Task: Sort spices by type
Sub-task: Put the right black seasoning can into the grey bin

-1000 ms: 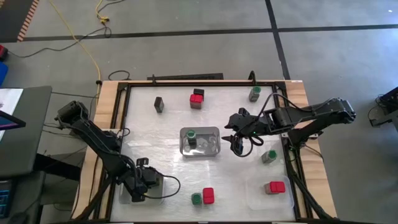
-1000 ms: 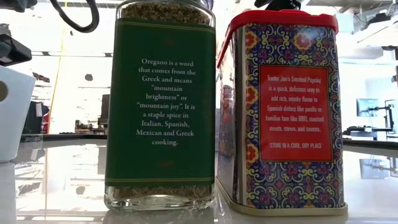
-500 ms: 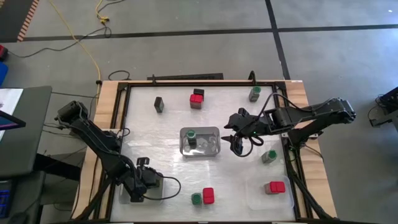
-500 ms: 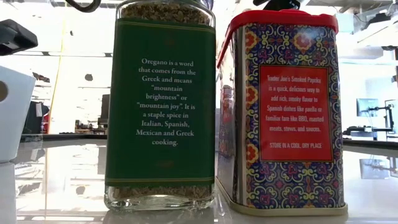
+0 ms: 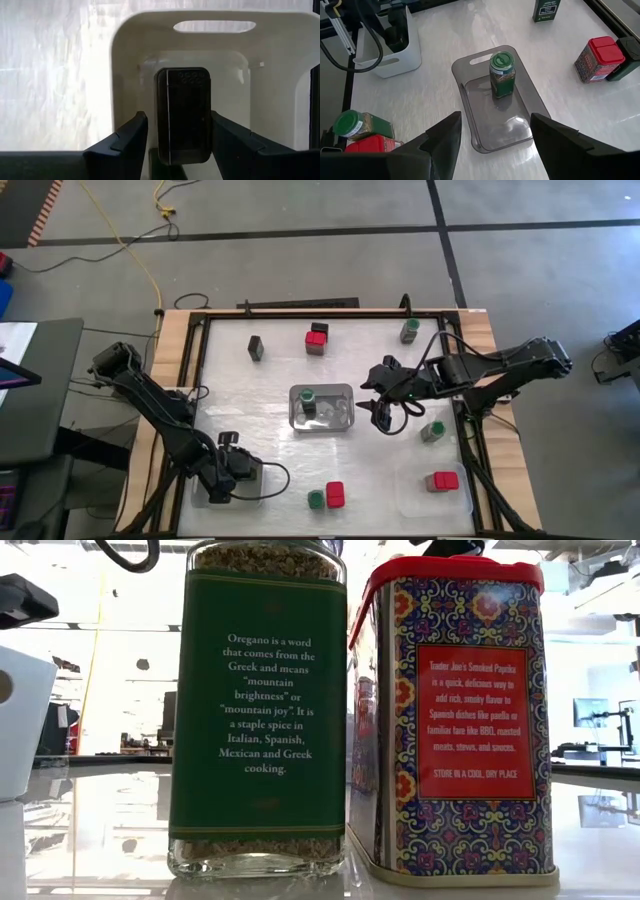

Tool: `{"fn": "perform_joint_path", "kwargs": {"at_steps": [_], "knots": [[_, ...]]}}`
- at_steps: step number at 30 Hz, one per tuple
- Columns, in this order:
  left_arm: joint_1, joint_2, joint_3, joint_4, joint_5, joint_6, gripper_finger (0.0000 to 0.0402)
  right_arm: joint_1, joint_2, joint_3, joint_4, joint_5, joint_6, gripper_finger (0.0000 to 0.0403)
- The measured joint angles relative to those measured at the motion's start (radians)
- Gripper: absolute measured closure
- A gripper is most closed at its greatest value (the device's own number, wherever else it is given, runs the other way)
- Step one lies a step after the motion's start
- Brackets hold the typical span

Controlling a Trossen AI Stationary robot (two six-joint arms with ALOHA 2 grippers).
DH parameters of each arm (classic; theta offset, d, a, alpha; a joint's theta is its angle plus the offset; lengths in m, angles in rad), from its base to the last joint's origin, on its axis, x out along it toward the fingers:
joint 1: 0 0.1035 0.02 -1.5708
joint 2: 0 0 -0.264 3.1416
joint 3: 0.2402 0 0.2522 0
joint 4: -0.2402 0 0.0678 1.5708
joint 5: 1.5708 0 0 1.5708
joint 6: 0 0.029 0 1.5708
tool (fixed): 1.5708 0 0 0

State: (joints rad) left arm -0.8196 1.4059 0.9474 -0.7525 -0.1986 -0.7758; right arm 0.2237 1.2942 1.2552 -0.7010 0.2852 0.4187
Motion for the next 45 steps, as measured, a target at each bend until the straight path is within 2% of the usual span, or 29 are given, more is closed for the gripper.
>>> {"fn": "perform_joint_path", "kwargs": {"at_steps": [11,45], "knots": [[0.0,0.0,0.0,-0.003,-0.003,-0.055,0.0209,0.0,0.0,0.0,0.0,0.0,0.001,0.0138],[0.0,0.0,0.0,-0.019,-0.037,-0.1,0.0209,0.038,0.0,0.0,0.0,0.0,0.011,0.0138]]}}
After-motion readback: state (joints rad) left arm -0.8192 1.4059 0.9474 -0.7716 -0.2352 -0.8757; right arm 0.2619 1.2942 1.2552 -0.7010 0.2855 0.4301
